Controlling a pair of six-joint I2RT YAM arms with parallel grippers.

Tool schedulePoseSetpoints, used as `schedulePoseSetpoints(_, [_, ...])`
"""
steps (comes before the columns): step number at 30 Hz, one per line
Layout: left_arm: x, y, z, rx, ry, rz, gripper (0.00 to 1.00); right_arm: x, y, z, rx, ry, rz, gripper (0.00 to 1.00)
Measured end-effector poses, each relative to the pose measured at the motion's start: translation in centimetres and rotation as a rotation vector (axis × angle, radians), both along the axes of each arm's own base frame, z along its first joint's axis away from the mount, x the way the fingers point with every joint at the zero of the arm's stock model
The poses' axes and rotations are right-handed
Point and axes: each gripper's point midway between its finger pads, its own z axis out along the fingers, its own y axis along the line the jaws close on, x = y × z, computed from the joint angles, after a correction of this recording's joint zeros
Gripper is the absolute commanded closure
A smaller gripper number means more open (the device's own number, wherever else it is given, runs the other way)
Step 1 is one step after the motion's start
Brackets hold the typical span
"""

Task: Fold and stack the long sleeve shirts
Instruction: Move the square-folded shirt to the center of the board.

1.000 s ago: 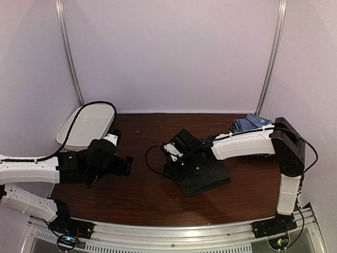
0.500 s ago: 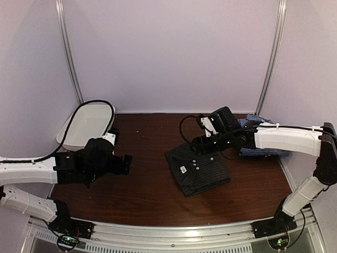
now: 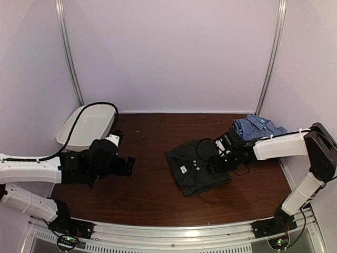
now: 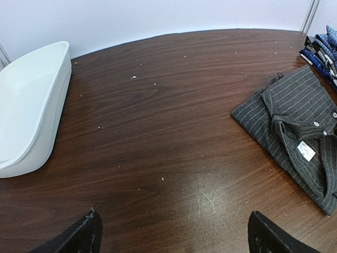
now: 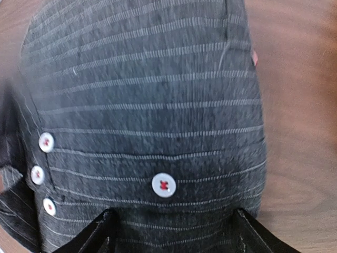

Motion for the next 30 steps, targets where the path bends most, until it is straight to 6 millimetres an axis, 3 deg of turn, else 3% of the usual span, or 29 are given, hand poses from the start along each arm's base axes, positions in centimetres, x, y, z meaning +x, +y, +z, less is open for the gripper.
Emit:
schedulePoseSetpoints(4, [0.1,-0.4,-0.6,0.011,0.008,-0.008,0.02,-1.9,0.2,-1.6,0.069,0.037,-0.007,0.25])
schedulePoseSetpoints(8, [0.2,-0.5,-1.1,0.027,0.015,-0.011,0.02,-3.9,1.9,-1.3,0.155,0.035,0.007,0.25])
schedulePoseSetpoints(12, [0.5,-0.4,-1.5,0.045,0.022,-0.007,0.02,-6.7,5.5,-0.9,0.226,0.047,0.06,0.25])
schedulePoseSetpoints(19, [1.4,-0.1,-0.5,0.035,0.009,0.017,0.02,-12.1,14.3,-0.4,0.336,0.087,0.22,0.24])
schedulePoseSetpoints(22, [1.8,0.6,-0.1,0.032,0.007,0.04,0.02,-13.7,19.2,0.8,0.397,0.084,0.328,0.24])
schedulePoseSetpoints(24, [2.0,1.1,0.1,0.029,0.006,0.053,0.02,-14.4,21.3,2.1,0.436,0.066,0.388,0.24])
schedulePoseSetpoints(27, [2.0,1.5,0.5,0.019,0.002,0.057,0.02,-14.3,22.1,4.4,0.467,0.015,0.436,0.23])
schedulePoseSetpoints(30, [1.9,1.2,0.7,0.003,0.007,0.042,0.02,-12.2,20.7,7.2,0.472,-0.056,0.419,0.23])
